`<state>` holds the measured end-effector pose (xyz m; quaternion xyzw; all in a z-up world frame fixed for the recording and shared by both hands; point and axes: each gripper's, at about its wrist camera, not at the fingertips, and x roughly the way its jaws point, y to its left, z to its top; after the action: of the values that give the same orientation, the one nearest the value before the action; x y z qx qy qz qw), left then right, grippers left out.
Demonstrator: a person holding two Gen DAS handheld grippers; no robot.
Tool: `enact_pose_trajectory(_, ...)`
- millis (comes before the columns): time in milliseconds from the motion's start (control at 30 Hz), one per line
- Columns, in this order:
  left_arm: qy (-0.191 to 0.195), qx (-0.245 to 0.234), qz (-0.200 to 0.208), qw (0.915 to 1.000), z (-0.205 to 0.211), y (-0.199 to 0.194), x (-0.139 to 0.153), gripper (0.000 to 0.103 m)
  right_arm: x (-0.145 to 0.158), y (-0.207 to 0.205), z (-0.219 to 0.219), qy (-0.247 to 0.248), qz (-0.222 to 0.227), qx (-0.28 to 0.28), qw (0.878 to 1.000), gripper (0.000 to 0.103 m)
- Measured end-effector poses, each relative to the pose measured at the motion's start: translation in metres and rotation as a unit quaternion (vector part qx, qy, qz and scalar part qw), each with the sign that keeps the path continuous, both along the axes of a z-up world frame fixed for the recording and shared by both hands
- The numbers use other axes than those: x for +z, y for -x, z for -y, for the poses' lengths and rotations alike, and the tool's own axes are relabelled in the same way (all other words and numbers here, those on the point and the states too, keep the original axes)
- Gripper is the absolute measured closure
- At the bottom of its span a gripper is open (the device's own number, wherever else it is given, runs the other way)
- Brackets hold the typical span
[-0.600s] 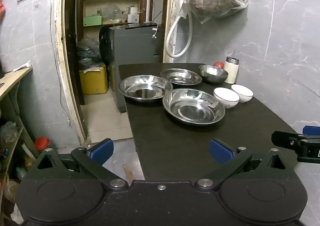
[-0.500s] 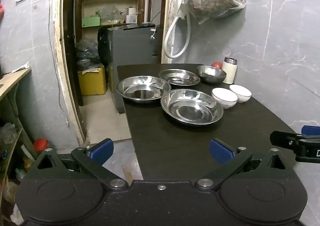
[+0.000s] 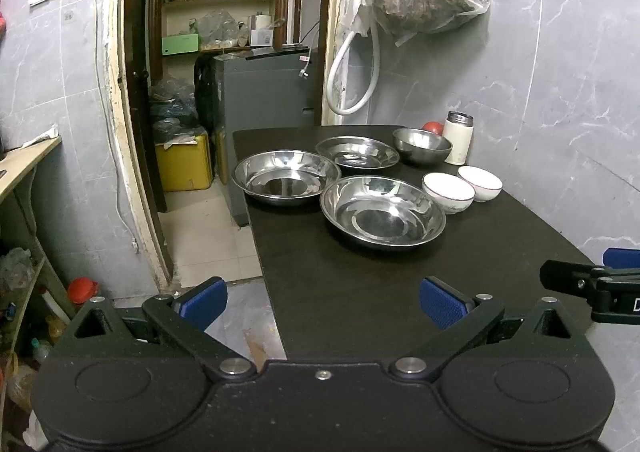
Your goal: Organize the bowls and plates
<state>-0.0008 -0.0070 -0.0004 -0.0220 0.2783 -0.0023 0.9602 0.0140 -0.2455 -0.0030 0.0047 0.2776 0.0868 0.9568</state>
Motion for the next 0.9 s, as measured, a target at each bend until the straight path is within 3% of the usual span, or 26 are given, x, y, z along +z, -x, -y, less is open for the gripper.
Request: enact_pose_trajectory(900, 0.0, -0.005, 0.003, 1.0, 0.001, -0.0017, -0.0017, 0.001, 0.0, -0.0006, 0.001, 0.001, 0.002, -0.004, 1.0, 0.0)
